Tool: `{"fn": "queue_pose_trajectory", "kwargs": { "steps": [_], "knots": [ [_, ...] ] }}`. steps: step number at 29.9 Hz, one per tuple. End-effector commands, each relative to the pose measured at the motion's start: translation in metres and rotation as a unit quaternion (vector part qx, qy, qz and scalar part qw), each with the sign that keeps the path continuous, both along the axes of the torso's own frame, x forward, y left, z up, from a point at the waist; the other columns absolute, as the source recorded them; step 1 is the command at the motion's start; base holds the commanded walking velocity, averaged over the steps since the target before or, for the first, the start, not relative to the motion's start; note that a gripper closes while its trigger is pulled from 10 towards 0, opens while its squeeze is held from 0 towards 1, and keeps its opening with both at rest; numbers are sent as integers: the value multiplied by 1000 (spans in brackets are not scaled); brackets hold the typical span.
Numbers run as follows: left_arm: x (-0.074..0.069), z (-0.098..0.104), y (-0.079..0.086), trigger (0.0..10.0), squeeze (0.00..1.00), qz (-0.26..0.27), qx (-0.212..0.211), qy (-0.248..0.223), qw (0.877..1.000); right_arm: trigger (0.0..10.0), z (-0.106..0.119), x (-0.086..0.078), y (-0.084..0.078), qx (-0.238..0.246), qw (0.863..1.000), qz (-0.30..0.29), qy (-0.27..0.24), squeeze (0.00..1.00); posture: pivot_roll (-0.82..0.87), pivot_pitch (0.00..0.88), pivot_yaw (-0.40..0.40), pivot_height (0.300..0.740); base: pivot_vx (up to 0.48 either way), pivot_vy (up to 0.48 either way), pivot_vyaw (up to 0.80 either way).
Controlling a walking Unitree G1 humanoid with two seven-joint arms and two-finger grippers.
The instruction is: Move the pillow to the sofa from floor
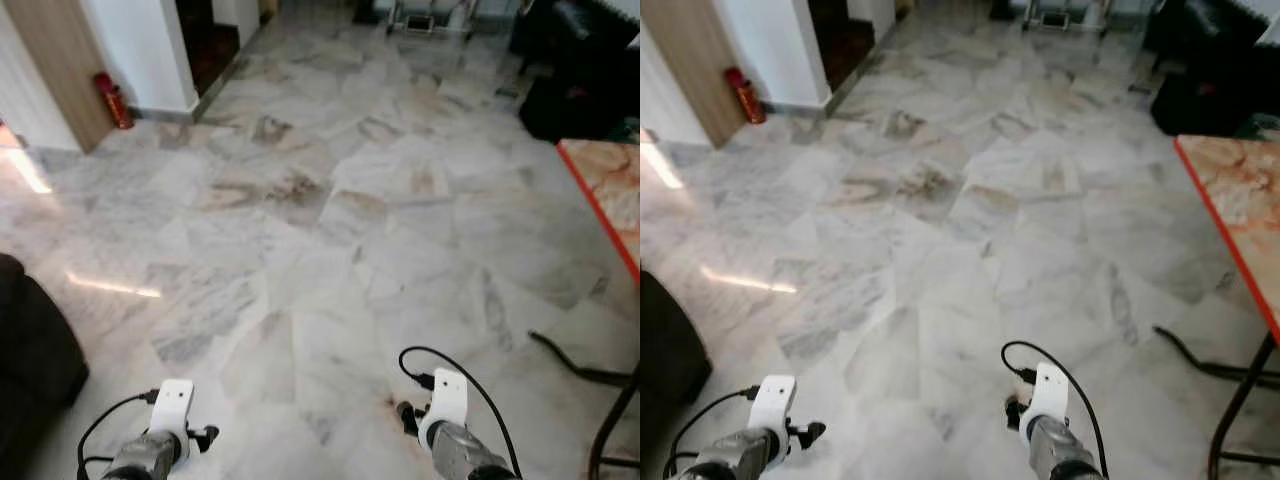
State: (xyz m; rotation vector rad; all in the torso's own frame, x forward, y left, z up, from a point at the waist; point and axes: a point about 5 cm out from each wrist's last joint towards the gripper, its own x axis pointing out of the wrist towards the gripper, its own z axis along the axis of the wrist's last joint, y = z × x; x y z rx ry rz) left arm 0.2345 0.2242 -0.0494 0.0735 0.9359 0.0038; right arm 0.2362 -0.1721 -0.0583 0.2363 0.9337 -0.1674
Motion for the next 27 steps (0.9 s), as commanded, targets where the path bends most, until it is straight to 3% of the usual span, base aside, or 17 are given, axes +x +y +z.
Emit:
{"fn": "queue_pose_trajectory", "kwargs": {
  "steps": [1, 15, 27],
  "knots": [
    [-7, -4, 1, 10000, 0, 3, -2, 16, 1000, 10000, 0, -1, -2, -3, 1000, 2, 3, 0, 15, 51, -16, 740, -311, 0, 0],
    [-9, -5, 1, 10000, 0, -1, -2, 19, 1000, 10000, -2, -3, -2, -1, 1000, 2, 4, 0, 17, 19, -18, 740, -312, 0, 0],
    [-9, -6, 1, 10000, 0, -2, -1, 17, 1000, 10000, -2, -3, -1, 0, 1000, 6, 3, 0, 17, 0, -17, 740, 0, 0, 0]
  ]
}}
